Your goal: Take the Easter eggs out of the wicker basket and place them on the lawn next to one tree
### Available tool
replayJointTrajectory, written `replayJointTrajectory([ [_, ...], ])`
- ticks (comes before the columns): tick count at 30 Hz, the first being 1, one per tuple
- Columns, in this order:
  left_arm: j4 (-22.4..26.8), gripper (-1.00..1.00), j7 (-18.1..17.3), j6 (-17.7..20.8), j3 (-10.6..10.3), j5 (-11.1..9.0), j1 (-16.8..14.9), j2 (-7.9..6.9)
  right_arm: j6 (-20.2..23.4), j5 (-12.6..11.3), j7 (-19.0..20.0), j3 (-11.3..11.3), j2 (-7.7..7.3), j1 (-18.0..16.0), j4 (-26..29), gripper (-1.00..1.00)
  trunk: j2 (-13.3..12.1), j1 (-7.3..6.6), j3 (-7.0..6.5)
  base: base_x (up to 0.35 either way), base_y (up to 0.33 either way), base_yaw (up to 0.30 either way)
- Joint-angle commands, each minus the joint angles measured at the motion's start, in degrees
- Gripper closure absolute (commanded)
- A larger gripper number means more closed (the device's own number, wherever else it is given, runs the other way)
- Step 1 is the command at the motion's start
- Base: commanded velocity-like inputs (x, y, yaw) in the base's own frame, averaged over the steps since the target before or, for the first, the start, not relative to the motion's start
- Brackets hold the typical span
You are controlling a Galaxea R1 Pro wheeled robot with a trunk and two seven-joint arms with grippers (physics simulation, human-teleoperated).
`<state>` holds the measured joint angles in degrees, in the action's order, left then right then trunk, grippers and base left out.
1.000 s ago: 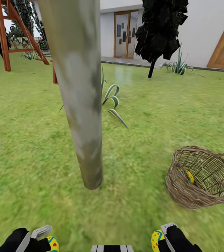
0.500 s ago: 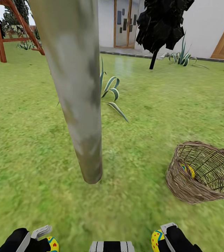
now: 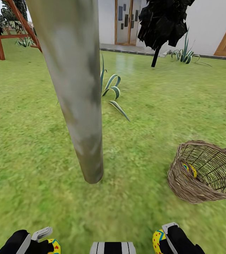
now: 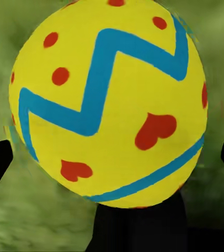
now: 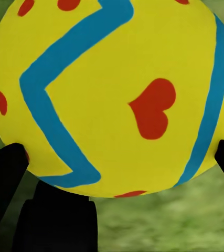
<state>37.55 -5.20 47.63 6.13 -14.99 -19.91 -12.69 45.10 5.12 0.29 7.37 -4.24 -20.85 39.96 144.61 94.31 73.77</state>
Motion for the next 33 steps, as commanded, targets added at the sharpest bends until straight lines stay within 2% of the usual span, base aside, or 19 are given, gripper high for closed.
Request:
replayJointTrajectory([
  [1,0.0,-1.0,-0.43,0.27,0.2,0.4,-0.04,0.03,-1.13,-0.02,-0.03,0.28,-0.07,0.02,-1.56,1.0,0.01,0.02,0.05,0.0,0.0,0.0],
  [5,-0.02,-1.0,-0.34,0.27,0.24,0.4,-0.04,0.11,-1.16,-0.02,-0.03,0.28,-0.07,0.02,-1.55,1.0,0.01,0.02,0.05,0.0,0.0,0.0],
  [6,-0.02,-1.0,-0.34,0.27,0.22,0.4,-0.04,0.11,-1.19,-0.02,-0.03,0.28,-0.07,0.02,-1.55,-1.0,0.01,0.02,0.05,0.0,0.0,0.0],
  [16,-0.09,-1.0,-0.42,0.18,0.2,0.26,-0.04,0.42,-1.24,-0.03,-0.2,0.22,-0.16,0.02,-1.55,-1.0,0.01,0.02,0.07,0.0,0.0,0.0],
  [33,-0.13,-1.0,-0.25,0.18,0.11,0.49,-0.04,1.35,-1.33,-0.02,-0.29,0.28,-0.05,0.02,-1.6,-1.0,-0.22,-0.42,-3.7,0.0,0.0,0.0],
])
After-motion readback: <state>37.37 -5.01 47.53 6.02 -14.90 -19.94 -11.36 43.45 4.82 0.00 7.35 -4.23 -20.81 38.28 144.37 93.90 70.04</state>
